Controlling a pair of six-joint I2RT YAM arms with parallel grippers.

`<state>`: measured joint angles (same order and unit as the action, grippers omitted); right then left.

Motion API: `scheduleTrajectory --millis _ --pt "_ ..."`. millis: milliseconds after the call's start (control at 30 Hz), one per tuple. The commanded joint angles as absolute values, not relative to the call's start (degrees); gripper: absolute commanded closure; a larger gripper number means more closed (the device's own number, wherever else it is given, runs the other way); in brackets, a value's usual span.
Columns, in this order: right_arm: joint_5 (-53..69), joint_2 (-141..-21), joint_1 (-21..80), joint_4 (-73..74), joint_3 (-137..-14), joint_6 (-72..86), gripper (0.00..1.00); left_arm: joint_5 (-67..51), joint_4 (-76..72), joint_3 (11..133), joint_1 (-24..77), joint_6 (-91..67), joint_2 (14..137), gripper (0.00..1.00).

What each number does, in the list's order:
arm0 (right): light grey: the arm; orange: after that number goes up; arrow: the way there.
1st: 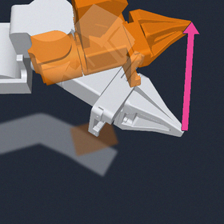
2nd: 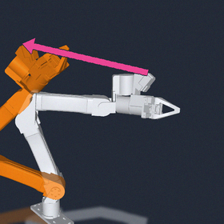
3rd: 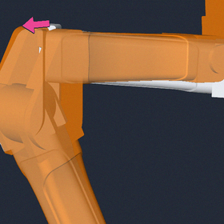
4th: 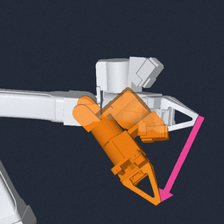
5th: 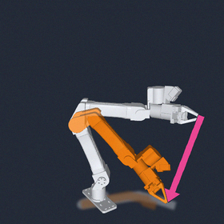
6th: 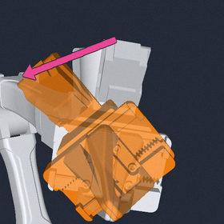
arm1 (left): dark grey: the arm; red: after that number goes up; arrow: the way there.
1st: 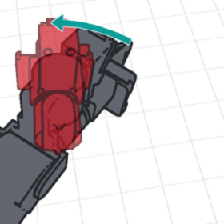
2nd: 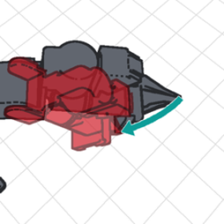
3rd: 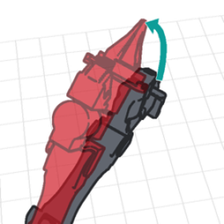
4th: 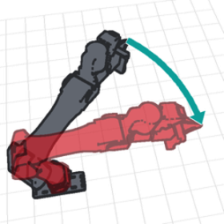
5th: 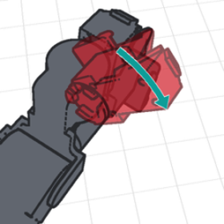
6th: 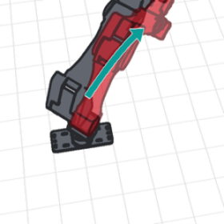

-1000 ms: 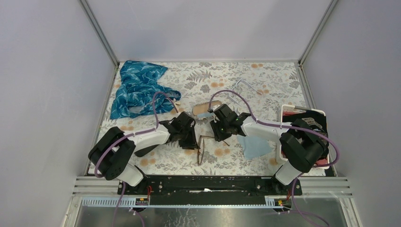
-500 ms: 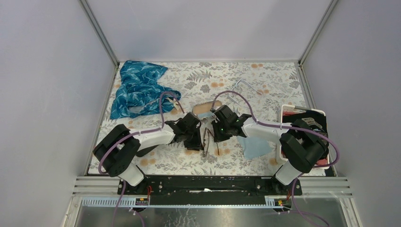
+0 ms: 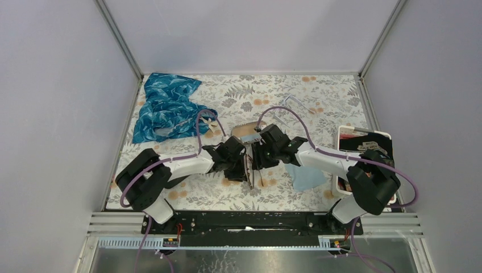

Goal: Organize the sunglasses
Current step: Fold the sunglasses at the center of the board.

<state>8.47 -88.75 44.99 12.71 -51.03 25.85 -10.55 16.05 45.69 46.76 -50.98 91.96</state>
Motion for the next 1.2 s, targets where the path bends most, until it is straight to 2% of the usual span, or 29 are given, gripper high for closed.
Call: scheduleTrajectory --millis 0,300,433,633,900,1167 --pt "7.2 -84.3 45.4 14.2 -50.8 26.4 0.44 -5.0 22.1 44.9 46.6 -49.5 89.0 0.70" --pt "6.0 -84.8 46.8 11.8 -51.1 29.3 0.12 -1.2 24.8 42.0 41.9 -50.0 80.3 0.70" --pt "2.4 -87.5 48.6 12.7 -52.6 30.2 0.06 -0.2 25.0 40.2 39.8 -51.6 76.8 0.69" --pt "-4.5 -91.1 50.8 14.7 -54.3 30.6 0.05 2.0 25.4 38.5 37.7 -53.6 74.0 0.66" --pt "-5.1 -92.8 52.7 13.6 -55.0 30.4 0.12 2.4 25.2 38.2 37.1 -54.3 73.3 0.65" --pt "-5.8 -95.2 53.8 13.3 -55.5 30.5 0.25 1.9 24.8 37.8 37.0 -54.4 73.5 0.65"
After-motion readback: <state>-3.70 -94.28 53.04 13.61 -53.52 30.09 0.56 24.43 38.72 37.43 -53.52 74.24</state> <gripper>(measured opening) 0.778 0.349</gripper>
